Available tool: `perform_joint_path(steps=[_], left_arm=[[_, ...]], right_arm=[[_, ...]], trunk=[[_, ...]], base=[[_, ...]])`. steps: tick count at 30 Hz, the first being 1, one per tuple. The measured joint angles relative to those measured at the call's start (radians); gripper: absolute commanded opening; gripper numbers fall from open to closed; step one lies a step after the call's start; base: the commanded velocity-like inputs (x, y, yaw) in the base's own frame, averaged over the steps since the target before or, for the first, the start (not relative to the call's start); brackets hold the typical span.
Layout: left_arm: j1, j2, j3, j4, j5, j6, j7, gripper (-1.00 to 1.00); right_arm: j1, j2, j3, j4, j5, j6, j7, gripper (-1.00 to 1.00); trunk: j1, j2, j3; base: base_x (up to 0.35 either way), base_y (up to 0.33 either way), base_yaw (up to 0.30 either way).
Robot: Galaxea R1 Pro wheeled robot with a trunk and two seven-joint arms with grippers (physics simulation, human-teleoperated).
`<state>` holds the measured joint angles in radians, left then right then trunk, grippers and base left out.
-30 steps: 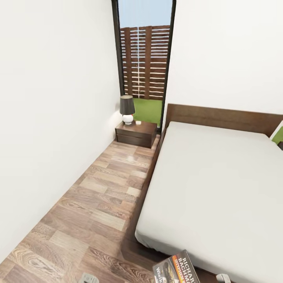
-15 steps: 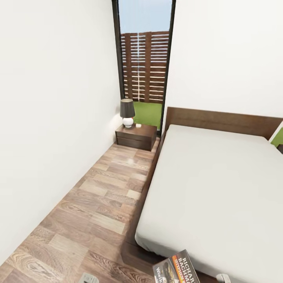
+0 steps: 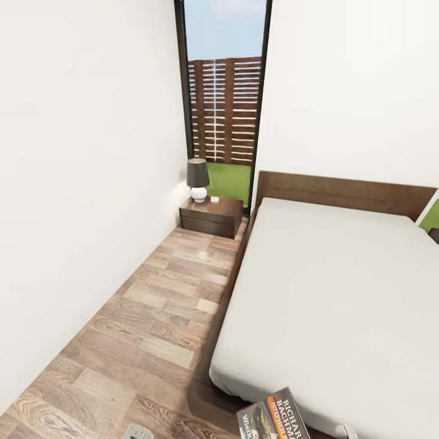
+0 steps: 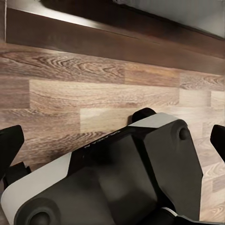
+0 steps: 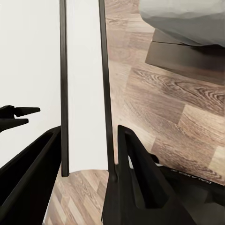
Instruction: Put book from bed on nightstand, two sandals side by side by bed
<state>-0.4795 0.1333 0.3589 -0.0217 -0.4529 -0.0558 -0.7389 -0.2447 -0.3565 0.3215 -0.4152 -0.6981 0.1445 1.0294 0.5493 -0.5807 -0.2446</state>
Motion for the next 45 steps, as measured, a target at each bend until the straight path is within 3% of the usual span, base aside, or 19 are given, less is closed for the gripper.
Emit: perform_joint_path(steps=[45], left_arm=[[0.0,-0.002,0.0,0.0,-0.001,0.0,0.0,1.0]], right_arm=[[0.0,0.0,-0.001,0.0,0.001,0.0,-0.001,-1.0]], trunk=[[0.0,0.0,0.073]], base=[[0.0,0.0,0.0]])
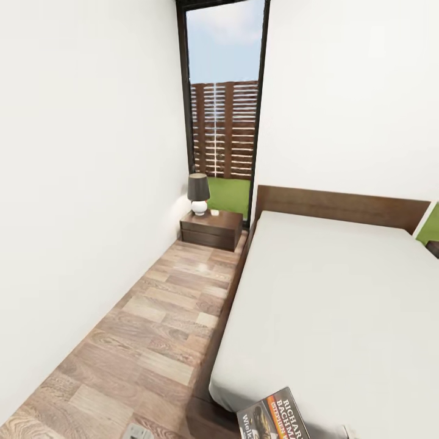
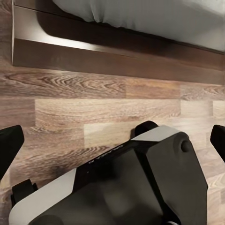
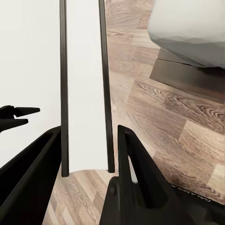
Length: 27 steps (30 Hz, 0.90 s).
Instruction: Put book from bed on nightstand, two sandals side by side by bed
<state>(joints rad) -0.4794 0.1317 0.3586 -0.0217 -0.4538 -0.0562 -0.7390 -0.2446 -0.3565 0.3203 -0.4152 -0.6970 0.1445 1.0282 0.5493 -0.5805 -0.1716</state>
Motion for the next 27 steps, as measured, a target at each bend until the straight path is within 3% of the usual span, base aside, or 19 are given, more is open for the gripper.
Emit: perform_joint_path(steps=[27], left_arm=[[0.0,0.0,0.0,0.0,0.0,0.001,0.0,1.0]], right_arm=[[0.0,0.0,-0.002,0.001,0.0,0.0,-0.006,-1.0]], trunk=[[0.0,0.0,0.039]], base=[[0.0,0.0,0.0]])
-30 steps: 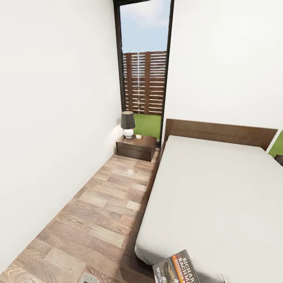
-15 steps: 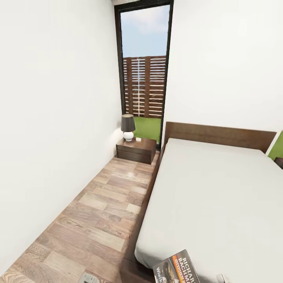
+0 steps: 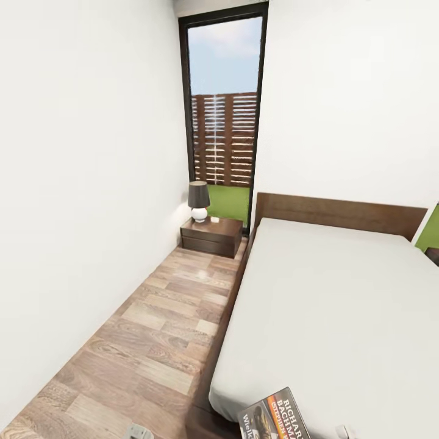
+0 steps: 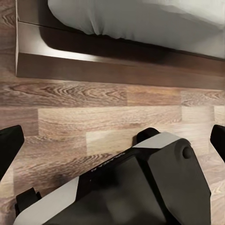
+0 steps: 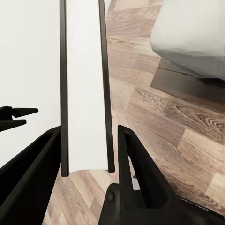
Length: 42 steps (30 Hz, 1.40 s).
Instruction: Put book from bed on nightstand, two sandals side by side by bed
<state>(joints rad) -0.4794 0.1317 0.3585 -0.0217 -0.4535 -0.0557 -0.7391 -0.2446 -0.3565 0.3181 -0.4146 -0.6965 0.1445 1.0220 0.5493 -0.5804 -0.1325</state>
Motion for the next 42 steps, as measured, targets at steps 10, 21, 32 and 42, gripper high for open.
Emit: perform_joint_path(steps=[10,21,32,42], left_arm=[[0.0,0.0,0.0,0.0,0.0,0.0,0.0,1.0],[0.0,0.0,0.0,0.0,-0.001,0.0,0.0,1.0],[0.0,0.0,0.0,0.0,-0.001,0.0,0.0,1.0],[0.0,0.0,0.0,0.001,-0.001,-0.001,0.0,1.0]], right_arm=[[0.0,0.0,0.0,0.001,-0.001,0.0,-0.001,-1.0],[0.0,0.0,-0.001,0.001,0.0,0.0,-0.001,-1.0],[0.0,0.0,0.001,0.001,0.0,0.0,-0.001,-1.0],[0.0,0.0,0.001,0.001,-0.001,0.0,-0.001,-1.0]], trunk=[[0.0,0.0,0.0],[0.0,0.0,0.001],[0.0,0.0,0.018],[0.0,0.0,0.031]], base=[[0.0,0.0,0.0],[0.0,0.0,0.0],[0.0,0.0,0.0],[0.0,0.0,0.0]])
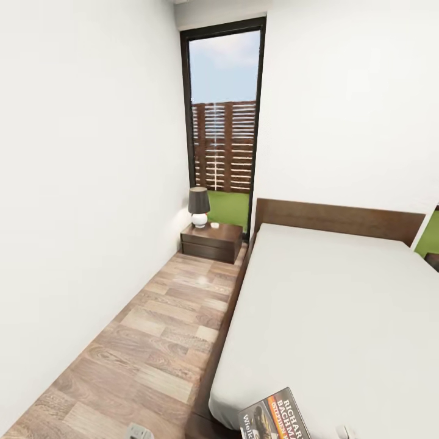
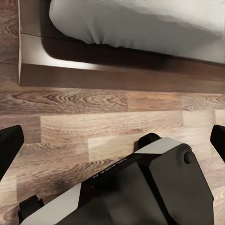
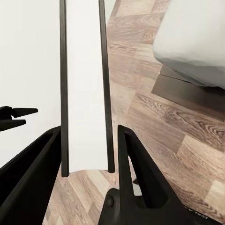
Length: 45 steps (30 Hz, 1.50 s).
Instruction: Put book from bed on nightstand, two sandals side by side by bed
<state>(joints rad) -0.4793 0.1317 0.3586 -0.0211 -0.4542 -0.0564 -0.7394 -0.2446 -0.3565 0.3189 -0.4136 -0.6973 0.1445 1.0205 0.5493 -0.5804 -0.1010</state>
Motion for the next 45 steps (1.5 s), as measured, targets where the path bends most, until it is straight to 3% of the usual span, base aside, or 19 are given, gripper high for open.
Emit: perform_joint_path(steps=[14,45], left_arm=[[0.0,0.0,0.0,0.0,0.0,0.001,0.0,1.0],[0.0,0.0,0.0,0.0,0.0,0.0,0.0,1.0]], right_arm=[[0.0,0.0,0.0,-0.001,0.0,0.0,0.006,-1.0],[0.0,0.0,-0.001,-0.001,0.001,0.0,0.001,-1.0]], trunk=[[0.0,0.0,0.002],[0.0,0.0,0.002]], base=[[0.0,0.0,0.054],[0.0,0.0,0.285]])
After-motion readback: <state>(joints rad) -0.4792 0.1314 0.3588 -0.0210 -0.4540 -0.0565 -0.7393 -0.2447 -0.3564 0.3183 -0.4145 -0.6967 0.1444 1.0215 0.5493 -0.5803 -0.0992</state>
